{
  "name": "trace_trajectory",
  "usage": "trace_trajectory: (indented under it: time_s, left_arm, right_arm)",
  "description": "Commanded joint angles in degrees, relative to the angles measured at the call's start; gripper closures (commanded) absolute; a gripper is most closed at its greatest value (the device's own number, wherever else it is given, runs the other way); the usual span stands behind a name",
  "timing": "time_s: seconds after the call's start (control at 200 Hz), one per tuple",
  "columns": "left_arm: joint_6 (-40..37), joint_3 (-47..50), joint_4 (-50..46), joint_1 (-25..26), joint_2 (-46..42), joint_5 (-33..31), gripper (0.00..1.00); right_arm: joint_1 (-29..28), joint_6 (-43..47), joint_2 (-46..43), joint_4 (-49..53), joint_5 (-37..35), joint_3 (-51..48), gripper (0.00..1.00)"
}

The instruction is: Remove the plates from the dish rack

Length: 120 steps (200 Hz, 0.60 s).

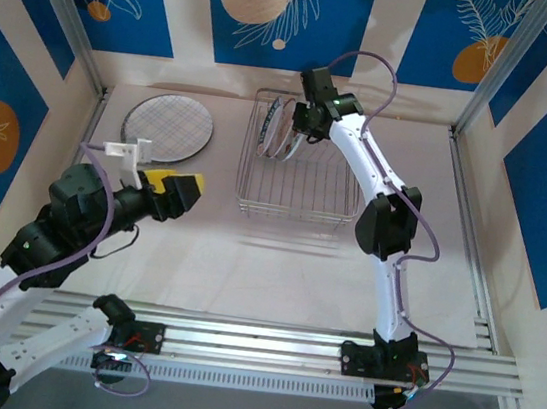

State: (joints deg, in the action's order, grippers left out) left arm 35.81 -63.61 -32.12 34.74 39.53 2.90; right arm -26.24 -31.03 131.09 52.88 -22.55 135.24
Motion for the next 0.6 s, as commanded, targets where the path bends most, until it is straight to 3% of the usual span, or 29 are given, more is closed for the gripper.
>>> trace_trajectory:
  time_s: [0.0,0.595]
  left_arm:
    - [-0.87,-2.04,-2.39,0.57,-1.03,0.09,0.14]
    - [-1.1,-3.71,-5.42,0.59,-1.73,0.36,0.14]
  right_arm:
    - [-0.56,0.11,1.3,0.74,-2.01,2.78,0.7]
    - [-1.8,-0.61,5.62,1.03,-5.92,6.03,0.79]
